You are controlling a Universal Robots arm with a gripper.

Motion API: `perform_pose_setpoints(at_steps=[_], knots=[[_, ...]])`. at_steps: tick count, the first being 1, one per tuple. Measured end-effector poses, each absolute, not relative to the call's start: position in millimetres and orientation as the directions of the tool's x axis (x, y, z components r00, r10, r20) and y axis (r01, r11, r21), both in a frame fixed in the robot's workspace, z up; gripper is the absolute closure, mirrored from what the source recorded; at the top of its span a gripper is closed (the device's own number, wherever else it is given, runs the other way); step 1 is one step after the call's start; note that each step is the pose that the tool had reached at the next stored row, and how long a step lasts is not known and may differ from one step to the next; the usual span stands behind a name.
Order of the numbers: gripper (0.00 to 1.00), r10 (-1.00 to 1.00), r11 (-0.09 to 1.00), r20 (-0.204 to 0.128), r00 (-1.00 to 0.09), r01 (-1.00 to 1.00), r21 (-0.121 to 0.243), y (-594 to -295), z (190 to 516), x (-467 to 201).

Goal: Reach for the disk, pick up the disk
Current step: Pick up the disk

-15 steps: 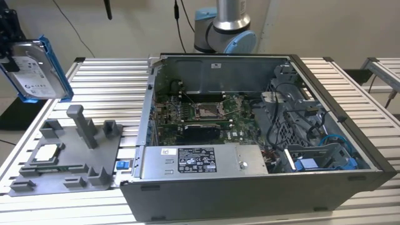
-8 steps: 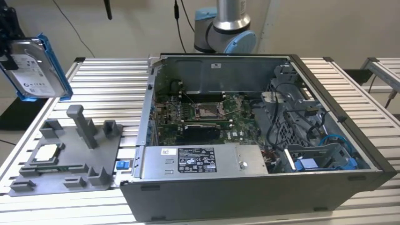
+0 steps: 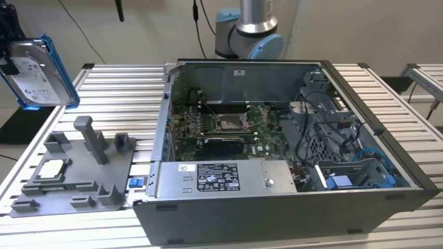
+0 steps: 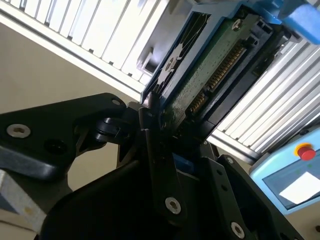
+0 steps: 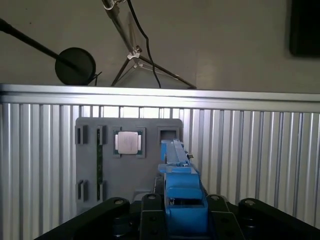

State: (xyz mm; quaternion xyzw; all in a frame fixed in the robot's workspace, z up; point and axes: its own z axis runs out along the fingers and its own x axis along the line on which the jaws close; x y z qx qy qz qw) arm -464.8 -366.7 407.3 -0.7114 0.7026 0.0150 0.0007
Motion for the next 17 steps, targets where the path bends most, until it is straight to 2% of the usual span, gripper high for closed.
perform_pose_setpoints(at_steps=[6,17], knots=[[1.0,-1.0,-0.013,-0.027,0.012,-1.0,0.02,-367,425,-465],[1.0,-1.0,-0.013,-0.028,0.012,-1.0,0.02,-367,432,-465]])
